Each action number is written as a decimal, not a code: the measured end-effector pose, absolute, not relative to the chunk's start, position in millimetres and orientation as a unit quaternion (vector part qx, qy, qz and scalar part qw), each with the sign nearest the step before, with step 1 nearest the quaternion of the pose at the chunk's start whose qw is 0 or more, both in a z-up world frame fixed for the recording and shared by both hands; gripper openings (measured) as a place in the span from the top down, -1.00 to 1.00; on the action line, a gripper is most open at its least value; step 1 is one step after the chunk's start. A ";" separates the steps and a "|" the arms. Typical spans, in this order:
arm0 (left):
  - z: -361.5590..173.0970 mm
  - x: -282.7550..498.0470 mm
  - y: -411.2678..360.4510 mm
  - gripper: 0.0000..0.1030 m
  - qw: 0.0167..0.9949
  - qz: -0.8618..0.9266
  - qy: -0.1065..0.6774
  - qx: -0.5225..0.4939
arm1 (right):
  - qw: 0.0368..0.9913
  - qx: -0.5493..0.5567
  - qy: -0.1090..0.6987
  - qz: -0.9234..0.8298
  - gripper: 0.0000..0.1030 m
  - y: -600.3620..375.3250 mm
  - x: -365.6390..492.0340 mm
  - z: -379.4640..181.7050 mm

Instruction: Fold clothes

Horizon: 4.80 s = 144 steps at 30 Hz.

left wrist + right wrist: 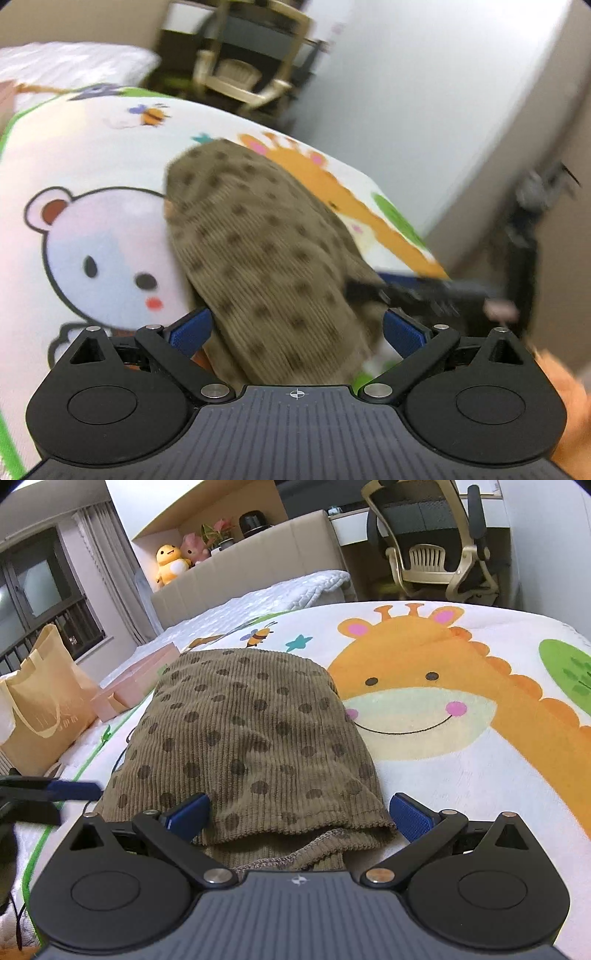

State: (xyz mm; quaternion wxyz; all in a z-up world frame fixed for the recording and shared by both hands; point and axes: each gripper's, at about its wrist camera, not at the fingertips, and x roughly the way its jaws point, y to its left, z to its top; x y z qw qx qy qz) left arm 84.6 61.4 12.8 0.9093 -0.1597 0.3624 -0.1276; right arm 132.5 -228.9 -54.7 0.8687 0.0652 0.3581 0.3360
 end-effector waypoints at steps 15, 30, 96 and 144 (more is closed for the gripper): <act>-17.4 100.6 56.3 -1.00 0.908 -0.105 0.383 -0.133 | 0.819 0.229 0.388 0.355 -1.00 -267.0 151.0 -61.5; -21.4 101.2 59.6 -1.00 0.911 -0.118 0.373 -0.133 | 0.866 -0.095 0.365 0.329 -1.00 -96.4 220.3 15.6; 21.5 166.7 140.4 -1.00 0.940 -0.079 0.295 -0.152 | 0.898 -0.082 0.282 0.328 -1.00 -157.9 193.4 0.0; -33.7 65.9 5.9 -1.00 0.951 0.023 0.309 -0.015 | 0.908 -0.078 0.327 0.248 -1.00 -213.5 98.3 -67.3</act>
